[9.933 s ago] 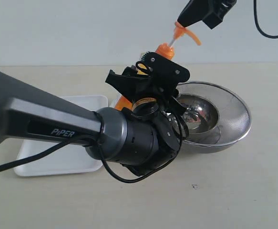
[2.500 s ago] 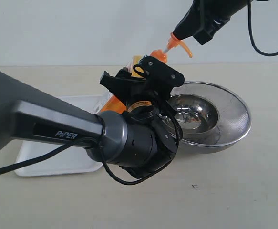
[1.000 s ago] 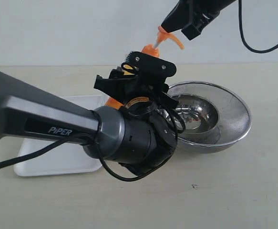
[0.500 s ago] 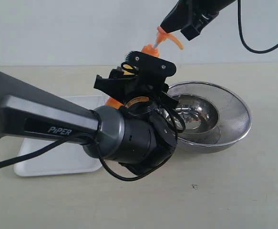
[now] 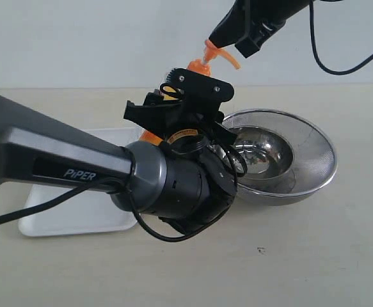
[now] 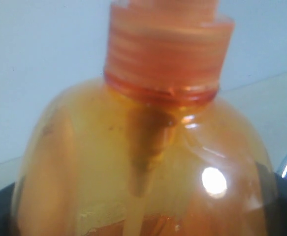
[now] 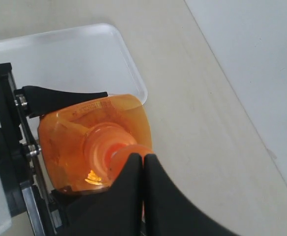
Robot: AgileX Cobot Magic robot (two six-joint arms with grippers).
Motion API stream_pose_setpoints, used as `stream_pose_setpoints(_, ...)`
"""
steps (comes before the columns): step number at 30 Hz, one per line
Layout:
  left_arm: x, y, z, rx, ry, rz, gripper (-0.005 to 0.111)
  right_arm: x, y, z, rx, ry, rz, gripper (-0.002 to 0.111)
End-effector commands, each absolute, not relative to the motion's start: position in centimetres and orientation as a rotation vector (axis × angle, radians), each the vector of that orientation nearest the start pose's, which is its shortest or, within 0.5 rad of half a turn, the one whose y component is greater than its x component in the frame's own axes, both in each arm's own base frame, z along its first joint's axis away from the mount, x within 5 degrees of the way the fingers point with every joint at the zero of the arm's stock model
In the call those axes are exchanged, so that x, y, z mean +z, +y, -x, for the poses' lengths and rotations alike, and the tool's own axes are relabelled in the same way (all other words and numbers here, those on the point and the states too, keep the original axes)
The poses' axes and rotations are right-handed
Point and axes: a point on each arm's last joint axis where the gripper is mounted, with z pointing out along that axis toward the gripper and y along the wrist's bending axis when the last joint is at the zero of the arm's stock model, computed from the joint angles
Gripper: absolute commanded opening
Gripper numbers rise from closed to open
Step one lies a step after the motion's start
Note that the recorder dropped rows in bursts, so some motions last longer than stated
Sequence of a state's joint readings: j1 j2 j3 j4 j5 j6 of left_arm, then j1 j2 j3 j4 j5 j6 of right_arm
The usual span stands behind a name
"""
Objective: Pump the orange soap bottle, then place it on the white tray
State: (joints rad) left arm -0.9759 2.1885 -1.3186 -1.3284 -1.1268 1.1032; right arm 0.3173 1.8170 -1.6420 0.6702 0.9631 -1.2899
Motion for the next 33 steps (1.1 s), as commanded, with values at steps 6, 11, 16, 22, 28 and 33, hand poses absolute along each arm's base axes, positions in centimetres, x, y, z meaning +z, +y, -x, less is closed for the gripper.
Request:
stream_pose_setpoints(6,19.6,-32.43,-30.5,0.198,1.571,-0.168,0.005,27.11,17.94,-35.96,0.543,1.991,1.744,0.0)
stream_pose_setpoints(11,19.6,-32.43,-30.5,0.198,1.571,-0.168,0.005,27.12,17.96,-35.96,0.546,1.991,1.742,0.0)
stream_pose_setpoints(16,19.6,-32.43,-30.5,0.198,1.571,-0.168,0.005,26.76,18.03,-36.05,0.559,1.999,1.744,0.0)
stream_pose_setpoints(22,19.33,-32.49,-30.49,0.203,1.596,-0.191,0.005,26.31,18.07,-36.12,0.573,2.01,1.754,0.0)
stream_pose_setpoints(28,19.25,-32.57,-30.48,0.195,1.604,-0.199,0.005,26.31,18.07,-36.12,0.573,2.01,1.754,0.0)
stream_pose_setpoints(33,19.23,-32.61,-30.48,0.192,1.605,-0.203,0.005,26.31,18.07,-36.1,0.574,2.011,1.755,0.0)
